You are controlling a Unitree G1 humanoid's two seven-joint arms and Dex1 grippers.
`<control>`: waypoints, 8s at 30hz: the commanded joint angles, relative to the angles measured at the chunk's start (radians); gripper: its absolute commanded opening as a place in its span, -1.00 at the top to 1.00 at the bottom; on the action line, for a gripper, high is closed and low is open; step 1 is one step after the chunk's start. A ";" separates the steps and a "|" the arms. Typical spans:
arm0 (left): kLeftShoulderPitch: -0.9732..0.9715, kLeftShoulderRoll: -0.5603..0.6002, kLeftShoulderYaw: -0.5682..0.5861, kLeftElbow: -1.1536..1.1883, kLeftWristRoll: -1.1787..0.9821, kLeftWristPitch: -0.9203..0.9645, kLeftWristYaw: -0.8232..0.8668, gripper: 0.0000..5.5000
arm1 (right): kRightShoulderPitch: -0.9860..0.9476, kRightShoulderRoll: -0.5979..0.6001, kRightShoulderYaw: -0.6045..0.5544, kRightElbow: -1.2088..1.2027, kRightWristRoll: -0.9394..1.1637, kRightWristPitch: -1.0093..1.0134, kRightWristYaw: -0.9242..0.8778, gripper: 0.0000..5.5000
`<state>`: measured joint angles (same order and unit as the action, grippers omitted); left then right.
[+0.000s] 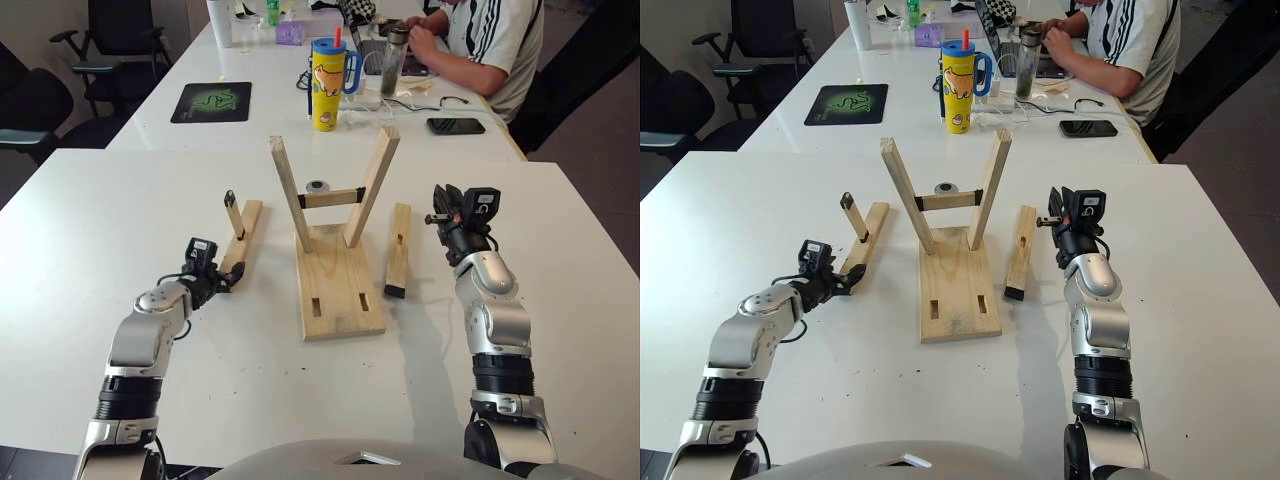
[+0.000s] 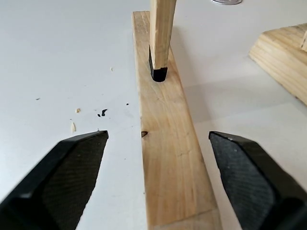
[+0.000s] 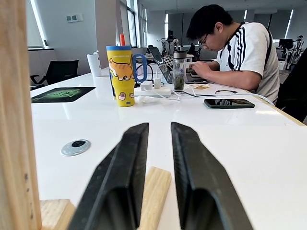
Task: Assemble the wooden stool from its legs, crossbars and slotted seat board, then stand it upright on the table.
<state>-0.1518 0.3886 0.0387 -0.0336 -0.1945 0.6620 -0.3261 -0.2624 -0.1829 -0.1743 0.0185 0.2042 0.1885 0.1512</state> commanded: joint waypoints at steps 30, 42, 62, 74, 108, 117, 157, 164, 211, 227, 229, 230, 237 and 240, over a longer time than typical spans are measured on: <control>-0.212 -0.067 0.143 -0.184 -0.081 -0.574 0.018 0.26 | -0.375 0.053 -0.172 -0.182 0.593 0.382 -0.030 0.69; -0.290 -0.024 -0.035 -0.337 -0.169 -0.460 -0.186 0.26 | -0.398 0.012 -0.189 -0.261 1.374 0.664 -0.199 0.20; -0.237 0.021 -0.150 -0.337 -0.014 -0.481 -0.255 0.26 | -0.390 -0.034 -0.115 -0.226 1.391 0.576 -0.277 0.36; -0.190 -0.001 -0.131 -0.334 -0.037 -0.451 -0.251 -0.01 | -0.334 -0.074 -0.108 -0.195 1.261 0.558 -0.251 0.62; -0.049 0.030 -0.440 0.127 0.213 -0.477 -0.297 -0.11 | -0.177 -0.130 -0.145 -0.181 1.074 0.541 -0.186 0.62; -0.091 -0.045 -0.371 0.132 0.176 -0.572 -0.278 -0.11 | -0.138 -0.132 -0.030 -0.127 0.694 0.435 -0.123 0.62; -0.008 -0.072 -0.297 0.002 0.153 -0.508 -0.263 -0.11 | 0.049 0.048 0.155 -0.061 0.154 -0.025 0.019 0.62; 0.001 -0.066 -0.293 -0.004 0.162 -0.511 -0.258 -0.11 | 0.067 0.052 0.156 -0.108 0.113 0.015 -0.008 0.52; 0.003 -0.062 -0.281 0.002 0.175 -0.505 -0.244 -0.11 | -0.161 0.080 0.047 0.185 -0.026 0.628 -0.199 -0.81; 0.000 -0.070 -0.280 0.006 0.176 -0.509 -0.235 -0.11 | -0.279 0.087 -0.089 0.278 -0.040 0.766 -0.320 -0.20; -0.001 -0.071 -0.278 0.007 0.175 -0.509 -0.233 -0.11 | -0.292 0.080 -0.097 0.279 -0.044 0.730 -0.323 -0.09; -0.003 -0.072 -0.276 0.010 0.173 -0.509 -0.231 -0.11 | -0.300 0.076 -0.099 0.281 -0.048 0.707 -0.324 -0.02; -0.026 -0.073 -0.221 0.038 0.161 -0.529 -0.198 -0.11 | -0.355 0.004 -0.078 0.260 -0.142 0.398 -0.364 0.34; -0.054 -0.071 -0.162 0.051 0.135 -0.531 -0.180 -0.11 | -0.396 -0.033 -0.079 0.263 -0.152 0.309 -0.348 0.55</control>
<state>-0.1694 0.3102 -0.1636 0.0037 -0.0408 0.1335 -0.5188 -0.6180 -0.1970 -0.2559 0.2773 0.0527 0.5189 -0.2055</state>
